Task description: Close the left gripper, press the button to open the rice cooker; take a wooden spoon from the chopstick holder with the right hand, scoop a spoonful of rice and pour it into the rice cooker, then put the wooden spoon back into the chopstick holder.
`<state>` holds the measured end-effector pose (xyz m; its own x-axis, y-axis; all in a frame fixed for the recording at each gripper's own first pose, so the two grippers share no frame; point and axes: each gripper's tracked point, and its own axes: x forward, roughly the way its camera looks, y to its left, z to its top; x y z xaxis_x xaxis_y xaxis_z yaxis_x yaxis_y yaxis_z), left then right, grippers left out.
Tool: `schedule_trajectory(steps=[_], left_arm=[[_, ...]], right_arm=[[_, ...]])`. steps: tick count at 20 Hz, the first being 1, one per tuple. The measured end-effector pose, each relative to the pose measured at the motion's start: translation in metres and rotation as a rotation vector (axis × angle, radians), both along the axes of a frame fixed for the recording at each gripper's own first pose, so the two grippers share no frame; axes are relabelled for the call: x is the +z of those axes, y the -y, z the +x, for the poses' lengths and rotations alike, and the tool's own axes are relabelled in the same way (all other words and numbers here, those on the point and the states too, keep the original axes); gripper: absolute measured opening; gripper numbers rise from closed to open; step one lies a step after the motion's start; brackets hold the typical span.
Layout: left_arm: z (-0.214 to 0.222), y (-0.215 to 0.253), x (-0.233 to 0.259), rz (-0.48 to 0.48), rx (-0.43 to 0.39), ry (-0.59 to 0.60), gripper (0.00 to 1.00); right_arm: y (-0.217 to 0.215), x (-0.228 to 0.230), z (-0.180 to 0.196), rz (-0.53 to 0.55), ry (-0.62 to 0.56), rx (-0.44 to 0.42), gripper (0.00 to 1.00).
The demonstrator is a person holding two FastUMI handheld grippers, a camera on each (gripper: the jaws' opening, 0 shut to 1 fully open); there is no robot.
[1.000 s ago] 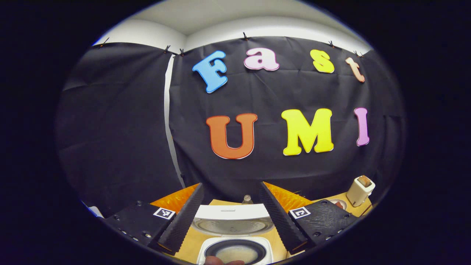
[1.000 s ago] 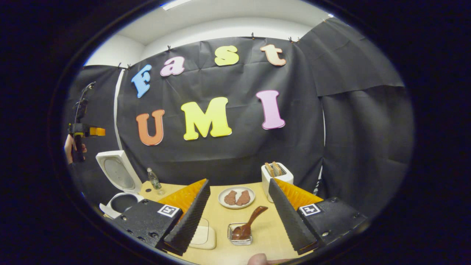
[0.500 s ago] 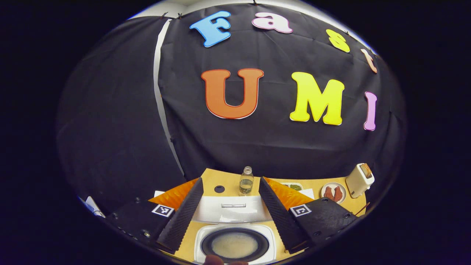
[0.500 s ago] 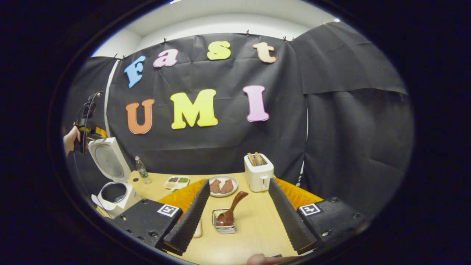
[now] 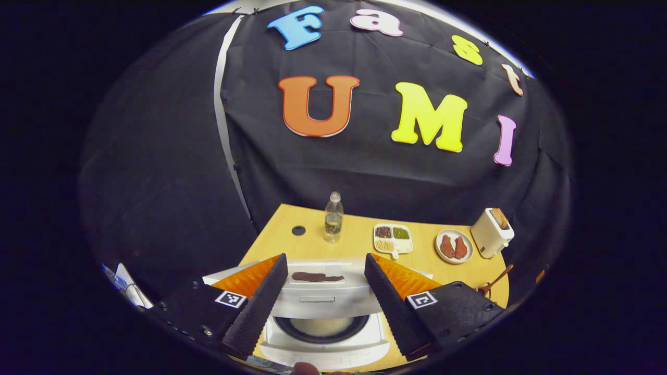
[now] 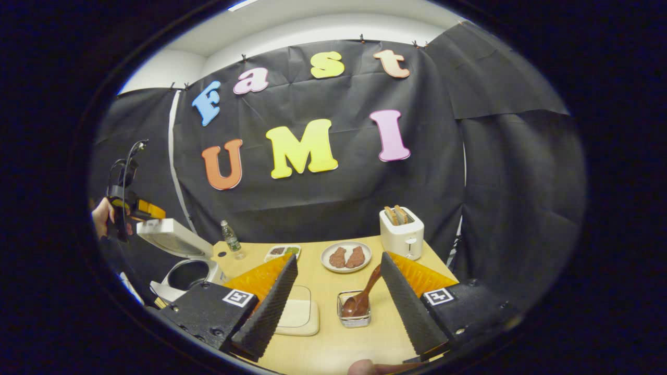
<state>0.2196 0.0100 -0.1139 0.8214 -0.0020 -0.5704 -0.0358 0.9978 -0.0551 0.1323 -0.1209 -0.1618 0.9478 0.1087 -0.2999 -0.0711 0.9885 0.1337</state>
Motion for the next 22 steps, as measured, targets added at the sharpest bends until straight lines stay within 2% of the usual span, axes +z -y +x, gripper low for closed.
schedule_trajectory(steps=[3,7,12,15,17,19,20,22], left_arm=[[-0.045,0.008,-0.041,-0.013,0.005,-0.058,0.96],[-0.074,0.006,-0.092,-0.015,0.011,-0.122,0.97],[-0.085,0.011,-0.121,-0.048,0.029,-0.176,0.97],[-0.088,0.011,-0.132,-0.054,0.042,-0.210,0.97],[-0.092,0.009,-0.141,-0.058,0.052,-0.246,0.97],[-0.091,0.011,-0.143,-0.036,0.047,-0.253,0.98],[-0.093,0.010,-0.145,-0.015,0.040,-0.258,0.97],[-0.096,0.008,-0.148,0.028,0.024,-0.254,0.98]], right_arm=[[-0.009,-0.012,0.001,-0.022,-0.027,0.056,1.00],[-0.029,-0.021,0.002,-0.020,-0.059,0.124,1.00],[-0.051,-0.023,0.002,-0.008,-0.067,0.175,1.00],[-0.054,-0.023,0.004,0.002,-0.068,0.178,1.00],[-0.054,-0.023,0.007,0.003,-0.066,0.175,0.96],[-0.058,-0.022,0.008,0.009,-0.064,0.183,1.00],[-0.058,-0.021,0.009,0.012,-0.060,0.185,0.96],[-0.061,-0.021,0.010,0.020,-0.057,0.193,1.00]])
